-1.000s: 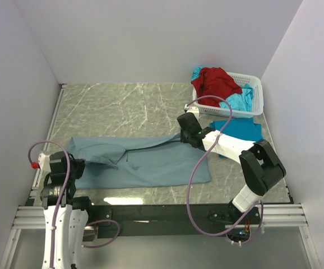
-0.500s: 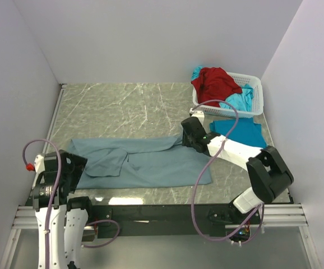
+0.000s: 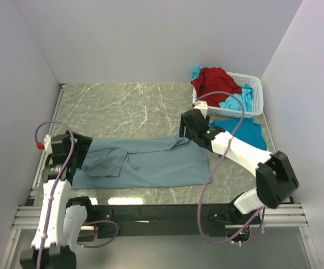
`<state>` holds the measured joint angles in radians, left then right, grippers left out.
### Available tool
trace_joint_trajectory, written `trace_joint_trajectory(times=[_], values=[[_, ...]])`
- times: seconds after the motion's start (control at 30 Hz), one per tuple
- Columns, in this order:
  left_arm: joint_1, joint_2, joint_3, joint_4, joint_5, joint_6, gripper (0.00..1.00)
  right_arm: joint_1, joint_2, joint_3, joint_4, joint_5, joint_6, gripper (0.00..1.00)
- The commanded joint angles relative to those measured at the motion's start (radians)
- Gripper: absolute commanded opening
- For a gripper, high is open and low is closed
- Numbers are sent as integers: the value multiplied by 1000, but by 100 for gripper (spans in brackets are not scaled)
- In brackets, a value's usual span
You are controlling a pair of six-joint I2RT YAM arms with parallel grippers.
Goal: Fold and stack the t-shirts
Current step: Fold the tshirt
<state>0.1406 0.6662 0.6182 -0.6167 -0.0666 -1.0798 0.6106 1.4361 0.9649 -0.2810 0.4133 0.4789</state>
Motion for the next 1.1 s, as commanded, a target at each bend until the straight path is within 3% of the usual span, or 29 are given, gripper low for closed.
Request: trace_joint_trajectory(times=[0.0,0.3,0.5,0.6,0.83,1.07], values=[[-1,114,-69,374,24,0,100,11,116,124,-59,7,-32,77],[2,521,-163,742,80,-5,100,41,394,264,-188,48,-45,78],[22,653,-137,718,15,18,99,32,408,229,-274,142,7,78],[47,673,-143,700,-22,31,99,2,377,160,-326,195,72,78],[102,685,-144,680,-42,61,99,-63,143,31,-444,217,236,80],[116,713,-110,669,-25,99,100,-92,-89,-162,-463,107,339,82]])
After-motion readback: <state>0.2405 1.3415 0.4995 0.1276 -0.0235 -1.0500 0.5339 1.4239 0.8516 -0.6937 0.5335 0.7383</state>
